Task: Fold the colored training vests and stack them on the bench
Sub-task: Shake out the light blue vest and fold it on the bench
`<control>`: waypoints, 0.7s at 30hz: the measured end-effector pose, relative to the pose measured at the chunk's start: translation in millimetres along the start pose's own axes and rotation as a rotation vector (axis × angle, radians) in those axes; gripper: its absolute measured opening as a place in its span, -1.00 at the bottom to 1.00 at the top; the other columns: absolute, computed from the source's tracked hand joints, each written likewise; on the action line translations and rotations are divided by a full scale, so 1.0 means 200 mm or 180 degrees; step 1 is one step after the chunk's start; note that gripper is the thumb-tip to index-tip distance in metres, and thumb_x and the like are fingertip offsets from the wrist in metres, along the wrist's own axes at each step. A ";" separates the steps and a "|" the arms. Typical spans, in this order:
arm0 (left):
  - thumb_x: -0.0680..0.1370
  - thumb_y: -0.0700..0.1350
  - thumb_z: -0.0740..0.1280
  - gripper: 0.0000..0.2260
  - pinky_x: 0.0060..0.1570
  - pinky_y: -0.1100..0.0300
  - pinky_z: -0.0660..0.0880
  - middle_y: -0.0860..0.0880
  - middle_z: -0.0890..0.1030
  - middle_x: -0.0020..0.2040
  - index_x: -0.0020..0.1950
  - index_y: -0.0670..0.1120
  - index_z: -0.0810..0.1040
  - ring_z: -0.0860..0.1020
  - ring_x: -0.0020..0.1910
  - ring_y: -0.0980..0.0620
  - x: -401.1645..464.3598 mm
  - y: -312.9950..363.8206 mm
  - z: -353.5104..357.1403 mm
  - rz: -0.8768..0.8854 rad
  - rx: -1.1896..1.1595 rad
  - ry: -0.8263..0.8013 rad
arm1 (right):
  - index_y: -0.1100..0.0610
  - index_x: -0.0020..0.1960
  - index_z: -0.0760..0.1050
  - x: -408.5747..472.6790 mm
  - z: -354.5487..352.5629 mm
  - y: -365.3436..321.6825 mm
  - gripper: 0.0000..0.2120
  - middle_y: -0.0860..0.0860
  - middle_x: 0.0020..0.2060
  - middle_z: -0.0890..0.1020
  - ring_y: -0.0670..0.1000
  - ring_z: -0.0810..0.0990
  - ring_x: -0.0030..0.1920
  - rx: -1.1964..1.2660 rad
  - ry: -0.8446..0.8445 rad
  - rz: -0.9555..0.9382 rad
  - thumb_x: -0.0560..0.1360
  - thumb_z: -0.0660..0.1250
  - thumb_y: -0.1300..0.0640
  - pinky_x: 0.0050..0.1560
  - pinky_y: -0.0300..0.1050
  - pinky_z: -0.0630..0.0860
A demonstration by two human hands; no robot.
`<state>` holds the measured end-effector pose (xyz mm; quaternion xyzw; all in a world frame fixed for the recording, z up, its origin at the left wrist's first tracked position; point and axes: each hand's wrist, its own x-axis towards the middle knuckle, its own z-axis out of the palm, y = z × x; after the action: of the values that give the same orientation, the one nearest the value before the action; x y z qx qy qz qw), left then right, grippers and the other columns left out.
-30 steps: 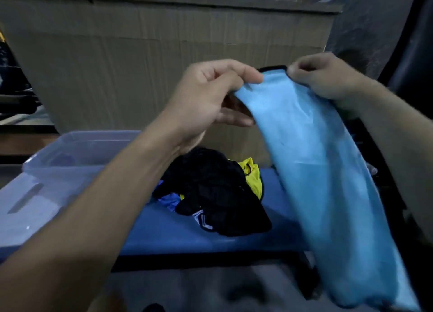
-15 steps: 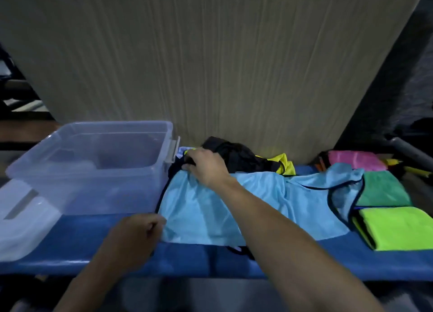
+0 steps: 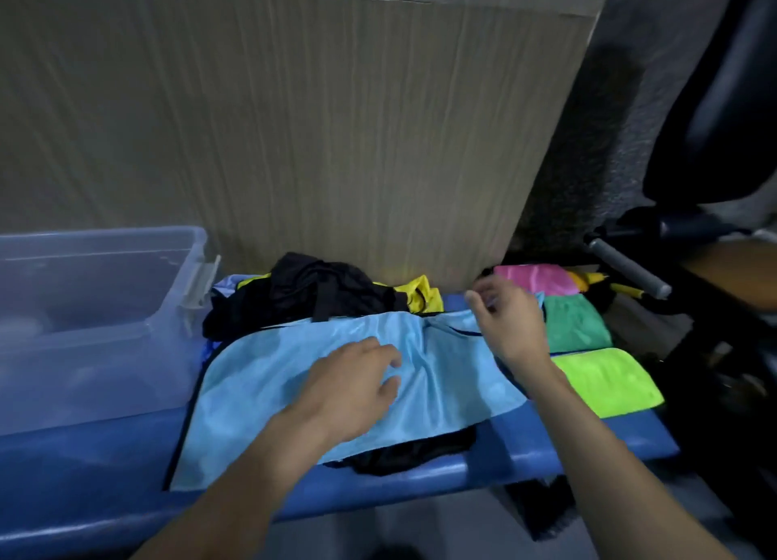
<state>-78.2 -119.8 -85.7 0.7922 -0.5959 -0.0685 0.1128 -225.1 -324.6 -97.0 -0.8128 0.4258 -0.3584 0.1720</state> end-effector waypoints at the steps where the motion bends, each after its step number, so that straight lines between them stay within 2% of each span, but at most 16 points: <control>1: 0.66 0.07 0.17 -0.73 0.12 0.05 0.42 0.13 0.49 0.23 0.35 0.15 0.46 0.46 0.26 0.03 0.03 0.03 0.06 0.0156 0.0049 0.0033 | 0.09 0.01 0.61 0.00 -0.05 0.10 -0.90 0.02 -0.15 0.69 0.15 0.68 -0.09 -0.0068 0.0128 0.0181 0.53 0.42 0.08 -0.09 0.04 0.57; 4: 0.67 0.06 0.15 -0.75 0.19 0.11 0.35 0.12 0.44 0.22 0.32 0.10 0.47 0.41 0.23 0.01 0.11 0.04 0.16 0.0486 0.0302 0.0101 | 0.15 0.11 0.58 0.01 -0.16 0.29 -0.80 0.10 -0.04 0.66 0.23 0.61 0.02 -0.0335 0.0368 0.0526 0.49 0.43 0.17 -0.02 0.07 0.51; 6: 0.67 0.06 0.15 -0.76 0.18 0.13 0.33 0.12 0.46 0.19 0.29 0.11 0.49 0.42 0.21 0.02 0.15 0.02 0.21 0.0507 0.0309 0.0070 | 0.20 0.11 0.55 0.03 -0.17 0.36 -0.77 0.18 0.01 0.62 0.29 0.56 0.09 -0.0561 0.0256 0.0654 0.48 0.42 0.16 0.04 0.15 0.52; 12: 0.62 0.03 0.27 -0.90 0.03 0.17 0.42 0.14 0.53 0.00 0.09 0.10 0.56 0.51 0.08 0.07 0.36 0.12 0.26 0.0650 -0.0307 0.0509 | 0.15 0.25 0.55 0.07 -0.13 0.44 -0.66 0.22 0.12 0.61 0.32 0.54 0.18 -0.0583 0.0056 0.0972 0.48 0.34 0.20 0.15 0.17 0.52; 15: 0.58 0.06 0.36 -0.79 0.02 0.12 0.45 0.12 0.53 0.07 0.18 0.06 0.53 0.51 0.12 0.05 0.56 0.31 0.27 0.0884 -0.0556 0.0758 | 0.12 0.23 0.57 0.08 -0.11 0.44 -0.69 0.20 0.08 0.64 0.30 0.56 0.15 -0.0407 -0.0026 0.0978 0.50 0.33 0.23 0.12 0.14 0.52; 17: 0.55 0.10 0.39 -0.66 0.04 0.03 0.49 0.08 0.49 0.14 0.28 0.06 0.46 0.50 0.16 -0.02 0.73 0.43 0.29 0.1022 -0.0409 0.0824 | 0.11 0.25 0.57 0.07 -0.11 0.45 -0.67 0.18 0.07 0.64 0.29 0.56 0.15 -0.0290 -0.0044 0.0980 0.50 0.31 0.24 0.15 0.15 0.51; 21: 0.52 0.16 0.40 -0.46 0.08 -0.01 0.49 0.01 0.42 0.24 0.46 0.13 0.32 0.45 0.26 -0.09 0.98 0.59 0.31 0.0954 0.0133 0.0570 | 0.11 0.28 0.55 0.06 -0.15 0.48 -0.67 0.14 0.09 0.61 0.24 0.56 0.15 -0.0255 -0.0131 0.1047 0.53 0.28 0.24 0.14 0.09 0.50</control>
<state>-148.6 -345.3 -110.5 0.6995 -0.6962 0.0323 0.1578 -296.6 -389.1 -126.6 -0.7455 0.5635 -0.2914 0.2044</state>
